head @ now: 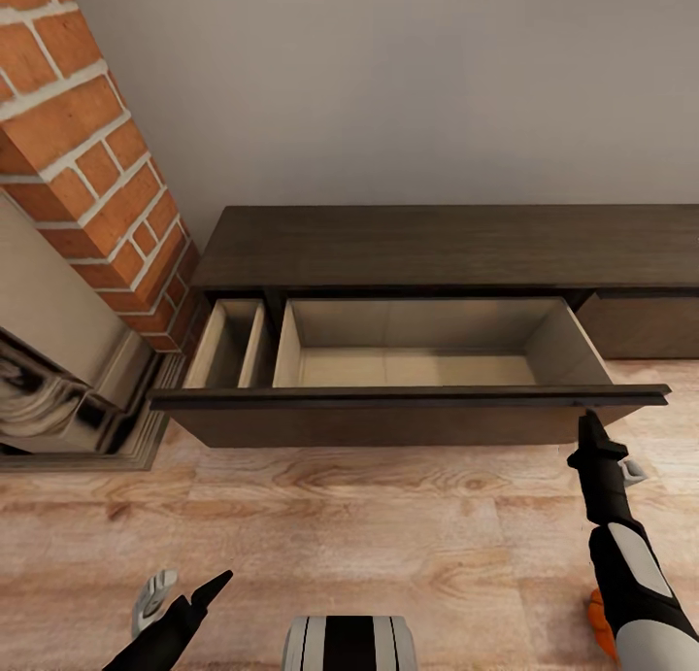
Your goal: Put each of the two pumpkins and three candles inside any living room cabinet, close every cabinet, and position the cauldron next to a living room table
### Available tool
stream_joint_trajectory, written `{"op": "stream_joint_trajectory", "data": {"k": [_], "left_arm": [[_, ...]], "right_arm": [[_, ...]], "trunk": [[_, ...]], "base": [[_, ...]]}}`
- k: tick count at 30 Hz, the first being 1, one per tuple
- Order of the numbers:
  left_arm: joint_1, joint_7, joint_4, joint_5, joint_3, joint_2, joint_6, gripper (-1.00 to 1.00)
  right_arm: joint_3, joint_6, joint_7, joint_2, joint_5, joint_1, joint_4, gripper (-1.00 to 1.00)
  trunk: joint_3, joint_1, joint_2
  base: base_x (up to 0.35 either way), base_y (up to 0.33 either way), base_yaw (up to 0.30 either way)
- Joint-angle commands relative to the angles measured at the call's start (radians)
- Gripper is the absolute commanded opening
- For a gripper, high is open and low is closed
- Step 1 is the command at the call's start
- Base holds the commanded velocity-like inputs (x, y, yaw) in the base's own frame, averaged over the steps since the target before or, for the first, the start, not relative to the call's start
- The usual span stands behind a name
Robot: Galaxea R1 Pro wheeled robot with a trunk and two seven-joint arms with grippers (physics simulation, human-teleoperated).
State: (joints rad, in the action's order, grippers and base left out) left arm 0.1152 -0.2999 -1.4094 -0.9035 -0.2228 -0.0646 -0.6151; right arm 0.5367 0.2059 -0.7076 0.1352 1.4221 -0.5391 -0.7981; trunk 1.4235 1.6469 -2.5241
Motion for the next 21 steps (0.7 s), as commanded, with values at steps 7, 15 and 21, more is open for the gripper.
{"op": "stream_joint_trajectory", "data": {"k": [7,15,21], "left_arm": [[0.0,-0.001,0.0,-0.005,-0.001,0.0,-0.007,1.0],[0.0,-0.001,-0.001,-0.011,-0.002,-0.004,-0.011,1.0],[0.0,0.006,-0.002,-0.008,-0.003,-0.001,-0.013,1.0]], "right_arm": [[0.002,0.01,-0.005,0.0,0.011,0.002,0.0,1.0],[0.002,0.011,-0.003,-0.001,0.011,0.002,0.0,1.0],[0.002,0.009,-0.007,-0.004,0.011,0.003,-0.008,1.0]], "trunk": [[0.0,0.0,0.0],[-0.007,-0.001,0.0],[-0.031,-0.004,0.002]], "base": [[-0.001,0.0,0.0],[0.0,0.0,0.0],[0.0,0.0,0.0]]}}
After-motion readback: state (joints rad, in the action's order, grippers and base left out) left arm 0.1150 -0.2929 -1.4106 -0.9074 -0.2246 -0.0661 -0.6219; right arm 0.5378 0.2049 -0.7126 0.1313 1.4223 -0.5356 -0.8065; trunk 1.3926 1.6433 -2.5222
